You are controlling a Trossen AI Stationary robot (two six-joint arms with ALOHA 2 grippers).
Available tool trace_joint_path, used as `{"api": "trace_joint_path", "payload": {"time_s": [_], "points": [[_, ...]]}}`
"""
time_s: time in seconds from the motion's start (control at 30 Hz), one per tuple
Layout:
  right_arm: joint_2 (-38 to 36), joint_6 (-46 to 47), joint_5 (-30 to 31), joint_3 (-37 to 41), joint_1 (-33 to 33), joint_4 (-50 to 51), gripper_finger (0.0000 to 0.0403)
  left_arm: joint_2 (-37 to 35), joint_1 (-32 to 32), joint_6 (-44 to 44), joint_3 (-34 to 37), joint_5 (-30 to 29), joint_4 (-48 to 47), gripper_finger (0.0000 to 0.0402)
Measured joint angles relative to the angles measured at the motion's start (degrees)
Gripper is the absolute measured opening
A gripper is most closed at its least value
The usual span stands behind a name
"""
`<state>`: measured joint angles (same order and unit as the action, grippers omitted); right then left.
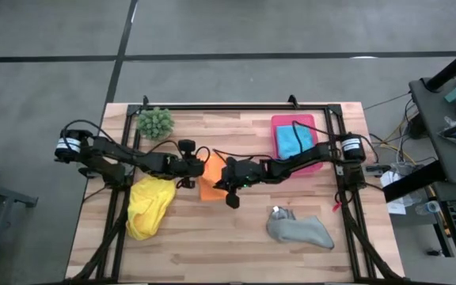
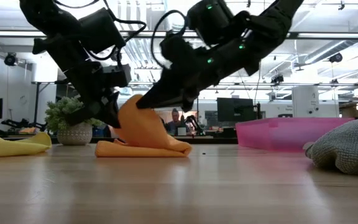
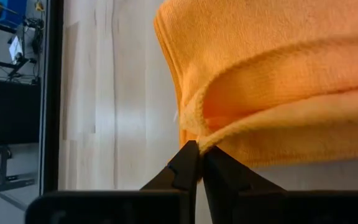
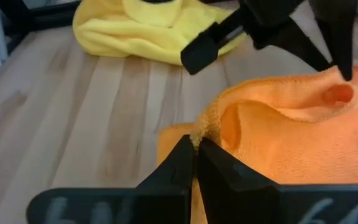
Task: Fold microfiber towels
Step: Fold the orange microfiber cloth
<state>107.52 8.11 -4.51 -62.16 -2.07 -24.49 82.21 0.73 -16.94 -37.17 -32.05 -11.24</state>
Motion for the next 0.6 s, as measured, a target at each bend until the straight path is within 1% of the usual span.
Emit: {"api": "trace_joint_path", "payload": {"time_s": [0.13,0.23,0.37,0.5,0.6], "points": [[2.9,-0.7,-0.4,-3.2,-0.2,2.5,0.0017,0.3,0.0,0.1,0.0,0.2,-0.1,0.0019],[4.4,-0.6,-1.6,-5.3,-0.2,5.0,0.0040,0.3,0.0,0.1,0.0,0.2,0.1,0.0047],[6.0,0.0,-2.6,-7.0,-0.2,6.7,0.0091,0.1,0.0,0.1,-0.1,0.2,-0.4,0.0104],[5.8,-0.5,-3.7,-7.2,-0.2,6.5,0.0147,-0.4,0.0,0.1,-0.6,0.2,-2.4,0.0163],[5.1,-0.7,-5.1,-7.2,-0.2,6.8,0.0181,-1.1,0.0,0.1,-1.3,0.1,-4.4,0.0194]]}}
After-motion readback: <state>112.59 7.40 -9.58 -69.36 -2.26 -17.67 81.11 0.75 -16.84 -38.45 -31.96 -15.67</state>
